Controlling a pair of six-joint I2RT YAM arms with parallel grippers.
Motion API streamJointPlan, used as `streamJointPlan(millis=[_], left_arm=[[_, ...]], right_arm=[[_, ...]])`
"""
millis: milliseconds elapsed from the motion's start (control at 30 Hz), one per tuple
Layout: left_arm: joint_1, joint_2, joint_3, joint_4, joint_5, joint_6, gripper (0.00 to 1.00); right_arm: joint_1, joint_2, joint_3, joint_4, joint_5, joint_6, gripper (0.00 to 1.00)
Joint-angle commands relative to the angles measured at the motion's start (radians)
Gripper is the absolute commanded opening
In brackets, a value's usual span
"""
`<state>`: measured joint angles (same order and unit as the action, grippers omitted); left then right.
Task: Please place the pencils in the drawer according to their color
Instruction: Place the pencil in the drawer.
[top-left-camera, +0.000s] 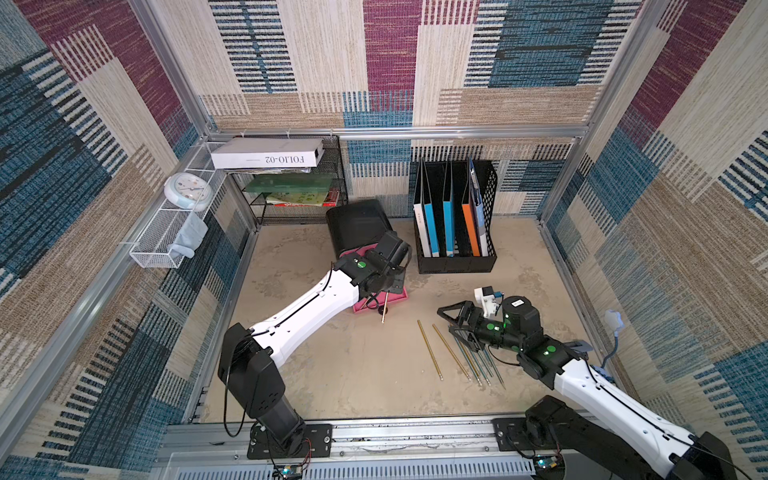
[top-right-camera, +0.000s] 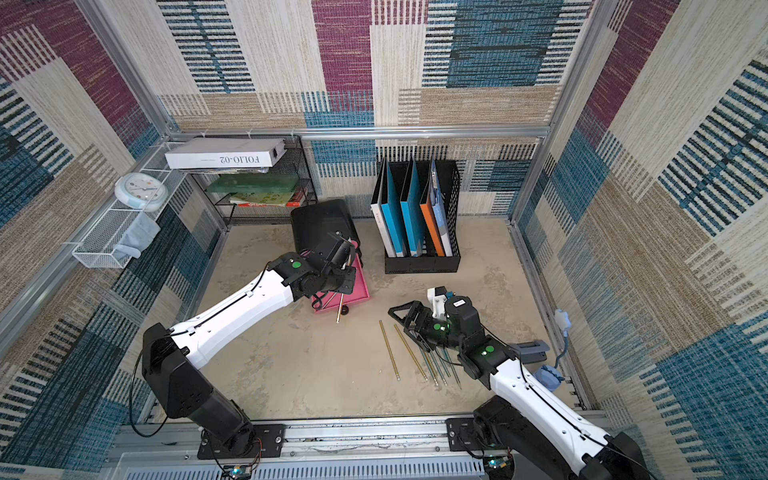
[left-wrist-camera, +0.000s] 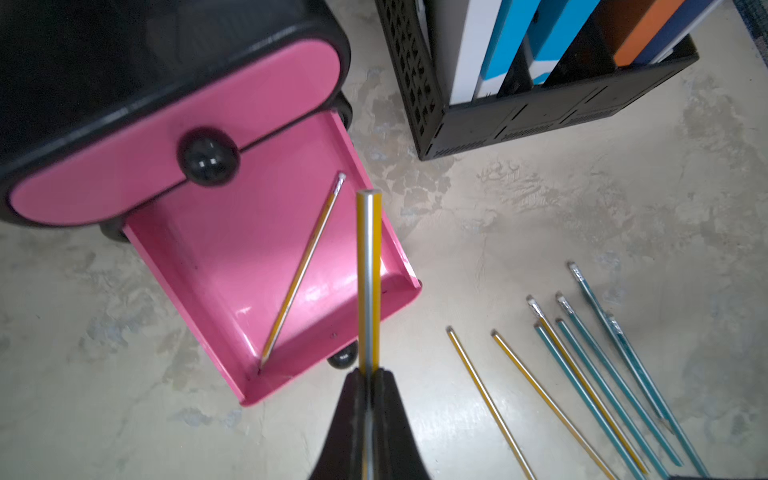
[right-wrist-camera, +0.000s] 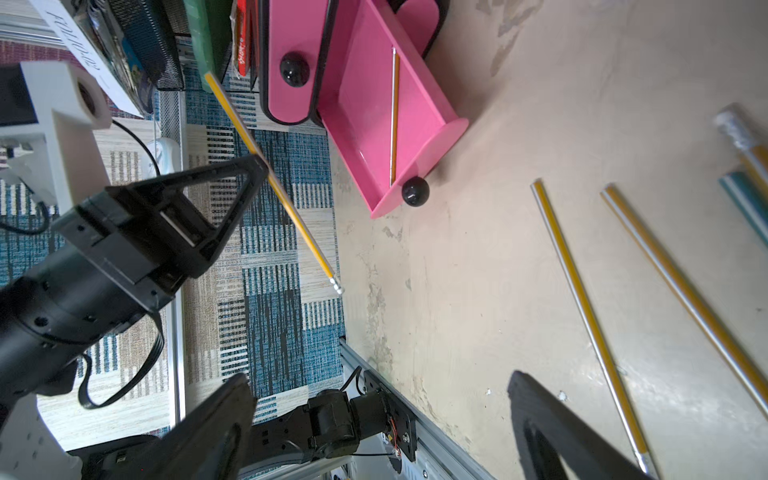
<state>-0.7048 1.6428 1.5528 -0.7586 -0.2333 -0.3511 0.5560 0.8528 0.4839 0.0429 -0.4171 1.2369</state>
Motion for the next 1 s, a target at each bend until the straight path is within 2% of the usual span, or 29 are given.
streamJointPlan(millis=[0, 200, 400, 967], left_arm=[[0.03, 0.004, 0.022, 0.064, -0.007, 0.203, 0.0], [0.075, 0.05, 0.065, 0.1, 0.008, 0.36, 0.0], [0.097, 0.117, 0.09, 0.131, 0.005, 0.454, 0.0], [0.122, 0.186, -0.039, 0.228, -0.008, 0.486, 0.0]], right_arm=[[0.022, 0.009, 0.002, 0.078, 0.041, 0.003, 0.99], [0.078, 0.02, -0.012, 0.127, 0.133, 0.025, 0.99], [0.106, 0.028, -0.041, 0.175, 0.189, 0.053, 0.99], [0.107, 0.05, -0.048, 0.156, 0.218, 0.065, 0.99]])
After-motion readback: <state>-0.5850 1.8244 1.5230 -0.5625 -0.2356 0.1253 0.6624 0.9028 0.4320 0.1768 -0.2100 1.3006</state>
